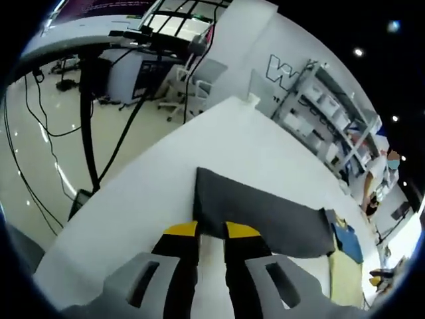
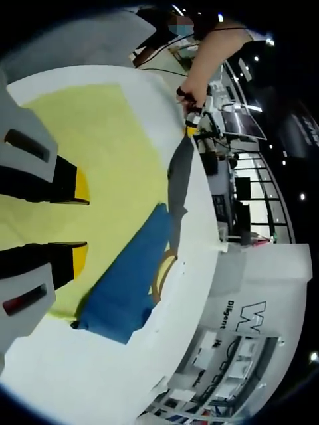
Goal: Fold the garment on the visible template until the final outline fits inside the template.
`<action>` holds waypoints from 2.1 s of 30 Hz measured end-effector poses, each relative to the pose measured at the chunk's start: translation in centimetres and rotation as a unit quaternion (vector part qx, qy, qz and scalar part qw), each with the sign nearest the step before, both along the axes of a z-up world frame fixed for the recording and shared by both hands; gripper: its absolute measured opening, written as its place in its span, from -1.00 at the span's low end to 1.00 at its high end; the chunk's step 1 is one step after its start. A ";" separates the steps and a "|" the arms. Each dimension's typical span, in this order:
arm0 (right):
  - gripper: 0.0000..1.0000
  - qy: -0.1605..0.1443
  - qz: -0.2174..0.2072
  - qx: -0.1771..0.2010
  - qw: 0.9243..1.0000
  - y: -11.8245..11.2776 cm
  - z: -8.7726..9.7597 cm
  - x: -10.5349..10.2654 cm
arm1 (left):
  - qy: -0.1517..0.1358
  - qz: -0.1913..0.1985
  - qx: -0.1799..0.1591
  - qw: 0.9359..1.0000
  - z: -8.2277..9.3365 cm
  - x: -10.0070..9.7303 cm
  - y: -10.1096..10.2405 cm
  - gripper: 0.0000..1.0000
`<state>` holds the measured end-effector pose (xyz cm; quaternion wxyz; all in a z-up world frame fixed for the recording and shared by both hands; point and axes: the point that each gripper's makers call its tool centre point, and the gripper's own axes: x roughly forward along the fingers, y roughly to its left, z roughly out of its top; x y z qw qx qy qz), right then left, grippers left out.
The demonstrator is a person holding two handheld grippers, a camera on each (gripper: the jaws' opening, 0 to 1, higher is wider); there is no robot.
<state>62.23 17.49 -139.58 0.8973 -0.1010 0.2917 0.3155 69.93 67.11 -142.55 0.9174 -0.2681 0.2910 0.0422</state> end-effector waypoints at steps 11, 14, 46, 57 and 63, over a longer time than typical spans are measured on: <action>-0.64 -0.009 -0.003 0.007 1.000 -0.2 0.7 0.4 | -0.019 -0.014 0.003 1.000 1.8 0.7 -0.6 -0.98; -0.62 -0.016 0.004 0.013 1.000 0.0 0.9 0.5 | -0.024 -0.022 0.005 0.999 2.5 0.9 -0.6 -0.98; 0.17 -0.031 0.093 0.055 0.994 0.2 2.0 -2.4 | -0.129 -0.156 0.011 0.979 15.1 6.8 -10.7 -0.99; 0.30 -0.032 0.093 0.062 0.993 -1.1 1.7 -3.0 | -0.171 -0.237 -0.012 0.956 19.8 8.5 -19.3 -0.99; 0.33 -0.032 0.089 0.068 0.993 -1.5 1.7 -3.1 | -0.180 -0.277 -0.020 0.944 21.1 9.1 -23.6 -0.99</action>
